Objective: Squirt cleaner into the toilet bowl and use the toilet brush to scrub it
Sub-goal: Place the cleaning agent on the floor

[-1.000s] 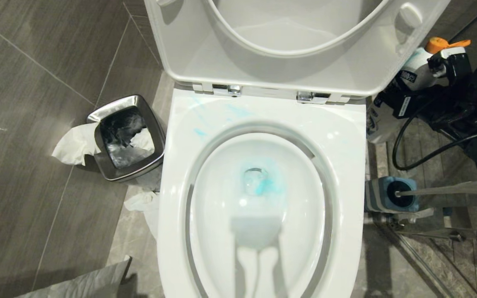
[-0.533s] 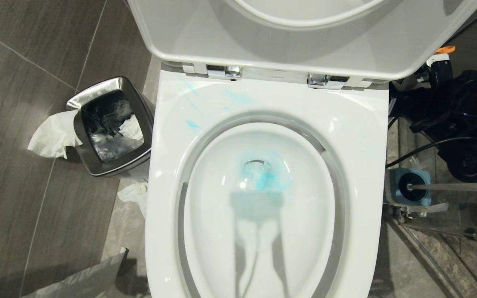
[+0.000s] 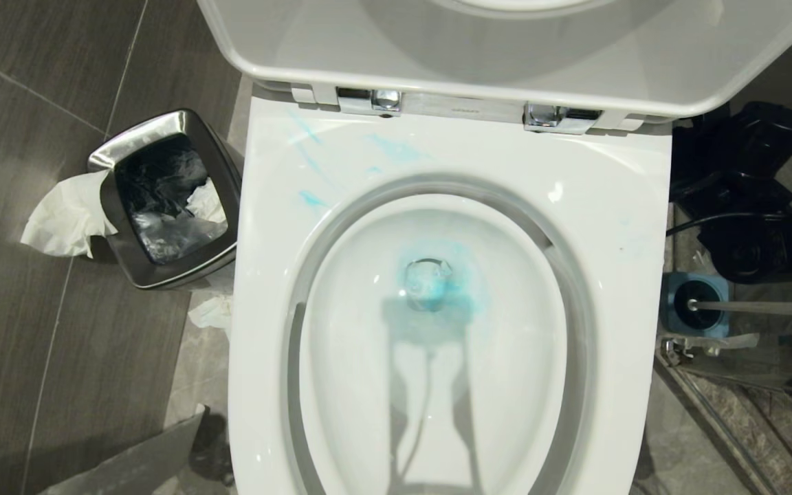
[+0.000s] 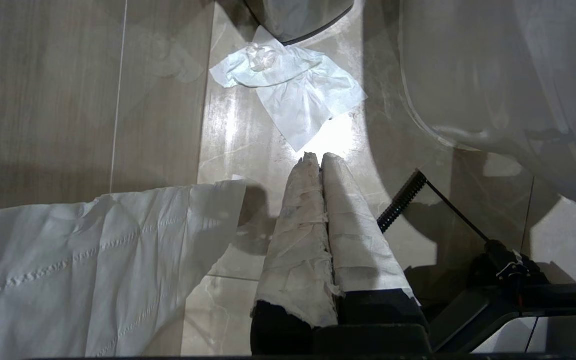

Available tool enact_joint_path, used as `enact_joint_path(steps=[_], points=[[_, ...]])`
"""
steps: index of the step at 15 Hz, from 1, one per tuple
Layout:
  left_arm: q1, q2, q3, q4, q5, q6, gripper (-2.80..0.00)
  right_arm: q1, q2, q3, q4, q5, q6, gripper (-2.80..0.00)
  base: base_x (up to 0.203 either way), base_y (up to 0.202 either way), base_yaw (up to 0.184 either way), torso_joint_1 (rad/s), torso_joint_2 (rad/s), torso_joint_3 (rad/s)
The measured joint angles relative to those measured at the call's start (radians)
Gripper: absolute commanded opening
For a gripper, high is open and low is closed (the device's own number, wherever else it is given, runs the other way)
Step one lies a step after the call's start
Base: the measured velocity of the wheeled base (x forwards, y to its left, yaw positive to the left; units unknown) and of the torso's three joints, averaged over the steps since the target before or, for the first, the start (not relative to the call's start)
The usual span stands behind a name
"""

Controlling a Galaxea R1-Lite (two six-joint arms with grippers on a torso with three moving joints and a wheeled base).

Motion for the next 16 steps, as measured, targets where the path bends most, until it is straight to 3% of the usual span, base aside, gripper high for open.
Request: enact_joint_path(steps=[7,16], points=[[0.0,0.0,0.0,0.001,-0.001,0.002,-2.8,0.002,0.113,-0.137,-0.035,-0.001,0.0,-2.8,0.0,0.0,0.0,0.002,0.0,-0.146],[0.0,0.0,0.0,0.001,0.0,0.001,-2.8,0.008,0.181,-0.267,-0.043,-0.001,0.0,-2.8,0.0,0.0,0.0,0.0,0.0,-0.006]])
